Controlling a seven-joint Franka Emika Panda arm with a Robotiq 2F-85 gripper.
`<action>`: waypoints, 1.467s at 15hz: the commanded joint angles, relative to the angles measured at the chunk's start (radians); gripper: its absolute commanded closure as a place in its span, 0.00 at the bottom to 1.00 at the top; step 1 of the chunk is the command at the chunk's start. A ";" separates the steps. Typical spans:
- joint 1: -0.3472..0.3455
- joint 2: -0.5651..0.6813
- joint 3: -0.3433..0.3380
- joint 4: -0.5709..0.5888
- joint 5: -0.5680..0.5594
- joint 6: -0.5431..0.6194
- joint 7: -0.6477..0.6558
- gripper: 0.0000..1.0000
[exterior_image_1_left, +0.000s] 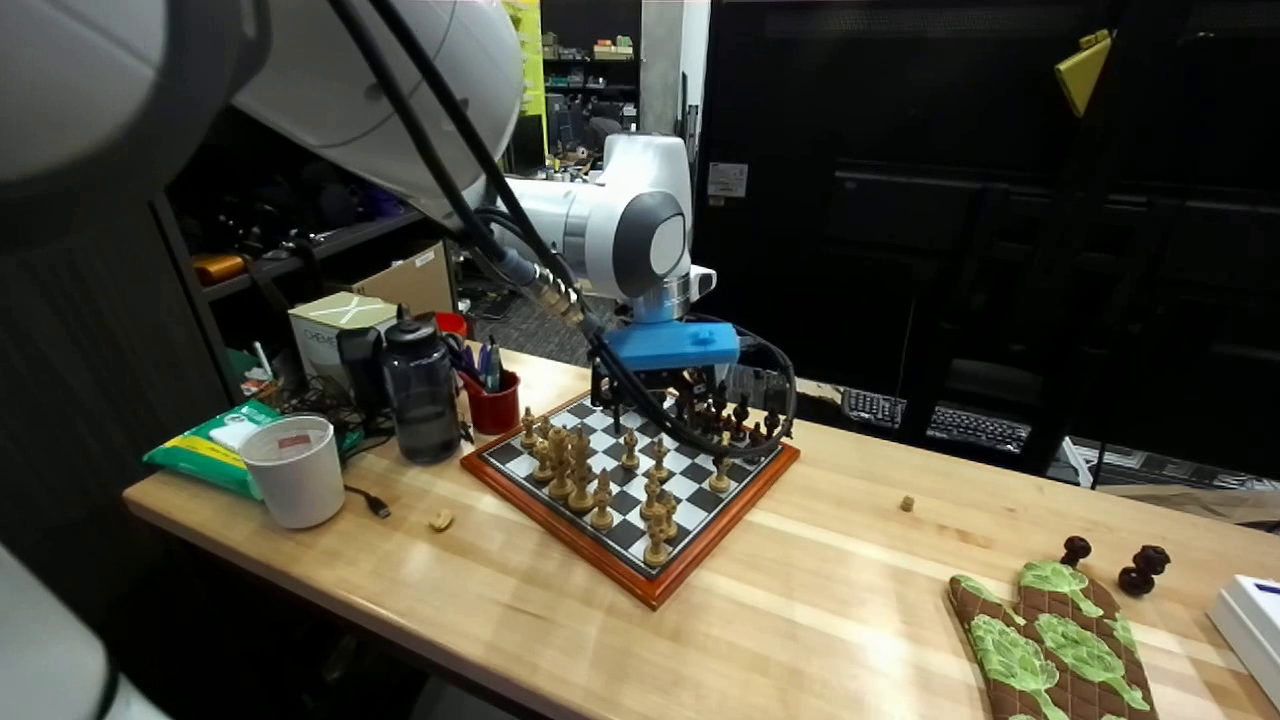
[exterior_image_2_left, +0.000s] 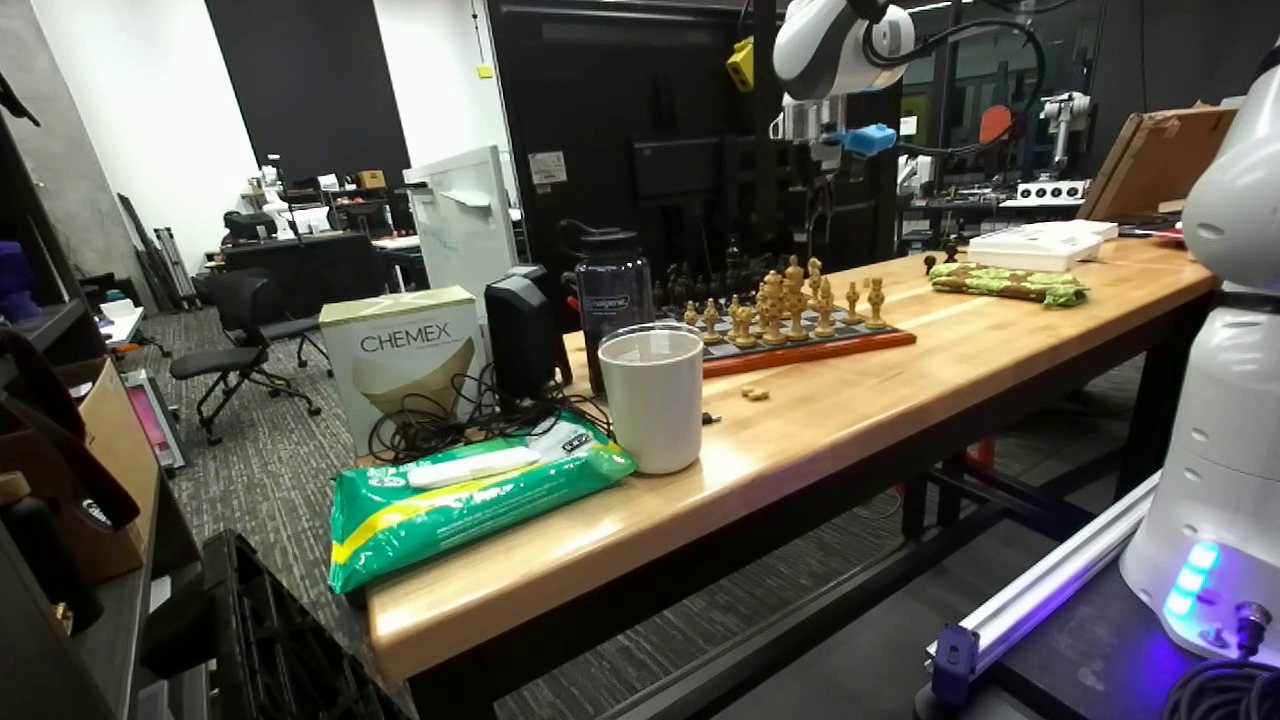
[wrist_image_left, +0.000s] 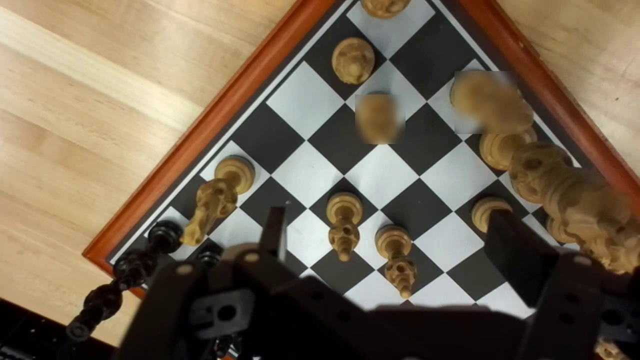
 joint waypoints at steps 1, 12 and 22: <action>0.016 -0.076 -0.005 -0.038 -0.007 -0.056 -0.071 0.00; 0.065 -0.149 -0.006 -0.052 0.008 -0.278 -0.348 0.00; 0.099 -0.192 0.003 -0.170 -0.003 -0.162 -0.515 0.00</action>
